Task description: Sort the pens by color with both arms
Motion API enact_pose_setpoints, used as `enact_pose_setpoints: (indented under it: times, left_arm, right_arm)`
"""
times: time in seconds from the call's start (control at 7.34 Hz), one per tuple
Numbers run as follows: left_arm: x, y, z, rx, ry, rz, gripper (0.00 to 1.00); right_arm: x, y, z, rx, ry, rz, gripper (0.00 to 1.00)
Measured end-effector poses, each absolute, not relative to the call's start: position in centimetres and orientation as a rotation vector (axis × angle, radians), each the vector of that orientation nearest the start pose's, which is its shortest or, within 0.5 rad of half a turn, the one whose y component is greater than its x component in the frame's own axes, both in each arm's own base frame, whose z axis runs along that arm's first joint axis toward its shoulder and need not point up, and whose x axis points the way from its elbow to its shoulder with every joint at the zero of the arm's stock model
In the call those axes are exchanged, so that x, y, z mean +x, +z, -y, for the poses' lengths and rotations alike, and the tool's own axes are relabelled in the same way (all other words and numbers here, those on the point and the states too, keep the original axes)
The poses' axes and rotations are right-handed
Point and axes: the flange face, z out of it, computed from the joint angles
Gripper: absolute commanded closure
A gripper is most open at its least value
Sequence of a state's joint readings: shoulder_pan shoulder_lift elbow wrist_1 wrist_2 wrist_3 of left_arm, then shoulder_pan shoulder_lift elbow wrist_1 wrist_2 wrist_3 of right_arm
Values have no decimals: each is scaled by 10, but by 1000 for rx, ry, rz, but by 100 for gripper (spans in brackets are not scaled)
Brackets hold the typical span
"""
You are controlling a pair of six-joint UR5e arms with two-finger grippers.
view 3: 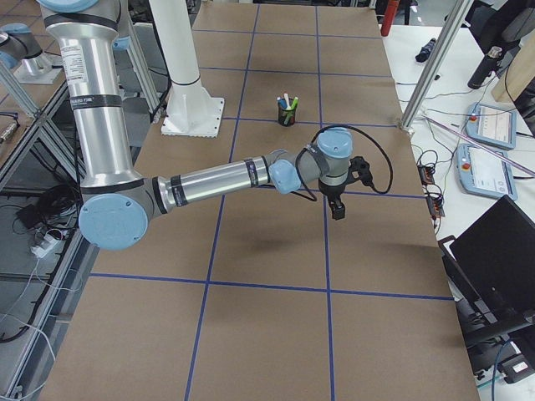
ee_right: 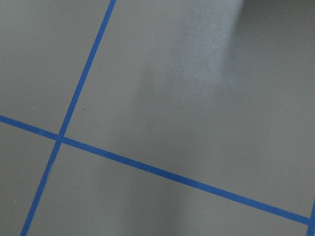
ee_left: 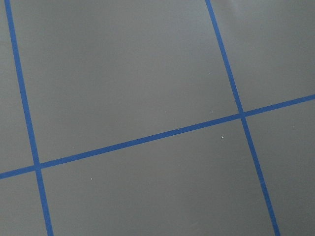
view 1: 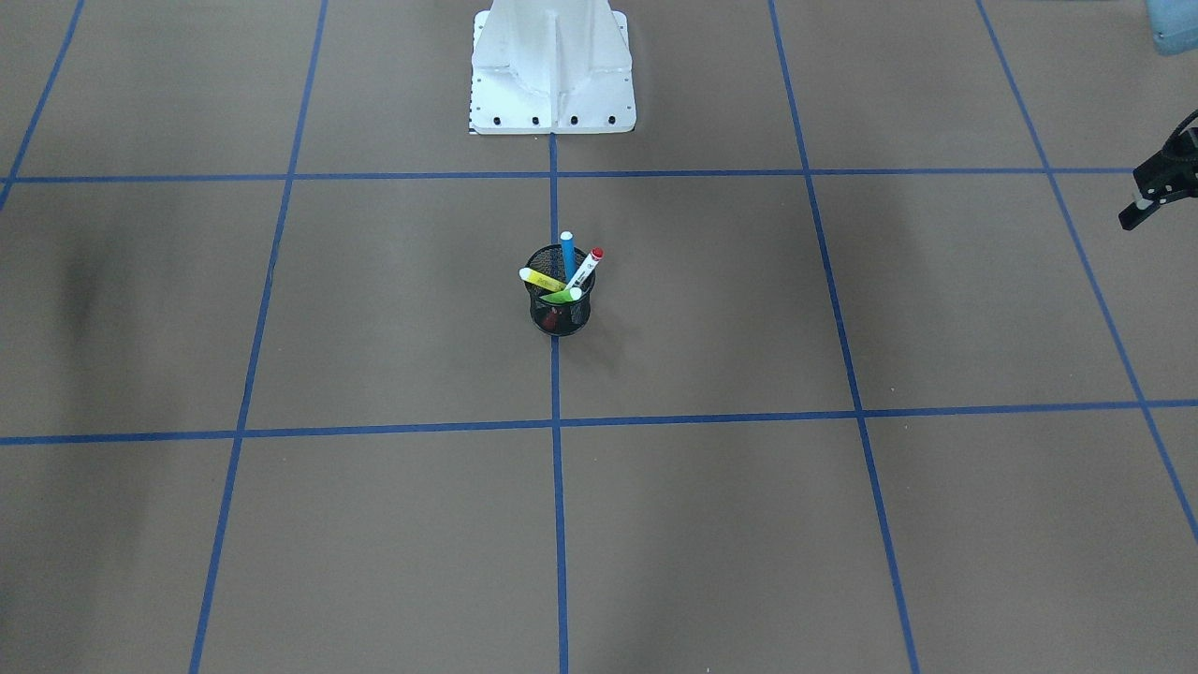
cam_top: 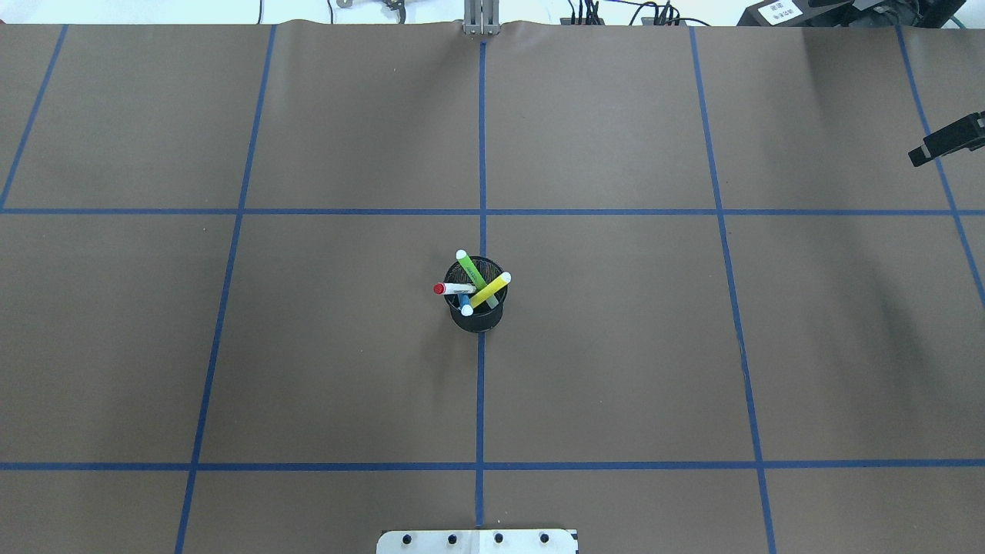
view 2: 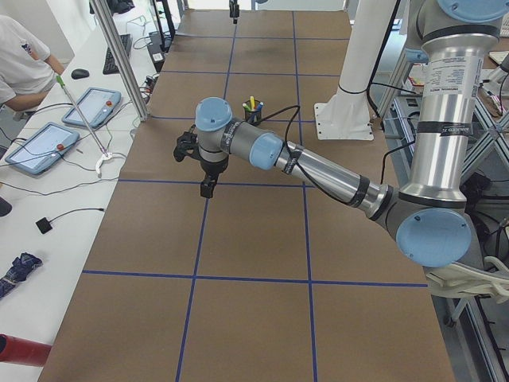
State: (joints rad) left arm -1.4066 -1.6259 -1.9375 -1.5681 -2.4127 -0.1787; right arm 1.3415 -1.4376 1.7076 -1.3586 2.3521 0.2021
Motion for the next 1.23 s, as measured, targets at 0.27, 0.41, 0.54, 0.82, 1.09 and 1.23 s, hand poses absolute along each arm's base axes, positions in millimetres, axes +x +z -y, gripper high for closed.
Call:
enact_pose_setpoints:
  times: [0.27, 0.41, 0.54, 0.82, 1.09, 1.23]
  left_arm:
    - [17, 467, 497, 227, 125, -812, 0]
    - [14, 481, 491, 213, 115, -779, 0]
    - [11, 492, 486, 205, 124, -758, 0]
    - [8, 514, 476, 182, 152, -733, 0]
    - [8, 521, 471, 167, 150, -737, 0]
    - [7, 522, 469, 166, 150, -739, 0]
  right_arm:
    - [-54, 478, 560, 311, -154, 827, 0]
    - [-52, 476, 562, 290, -76, 821, 0]
    - [-51, 479, 562, 265, -21, 823, 0]
    - [-48, 490, 554, 223, 10, 845, 0]
    - [-43, 499, 542, 191, 1, 888, 0]
    - [-42, 501, 537, 189, -2, 892, 0]
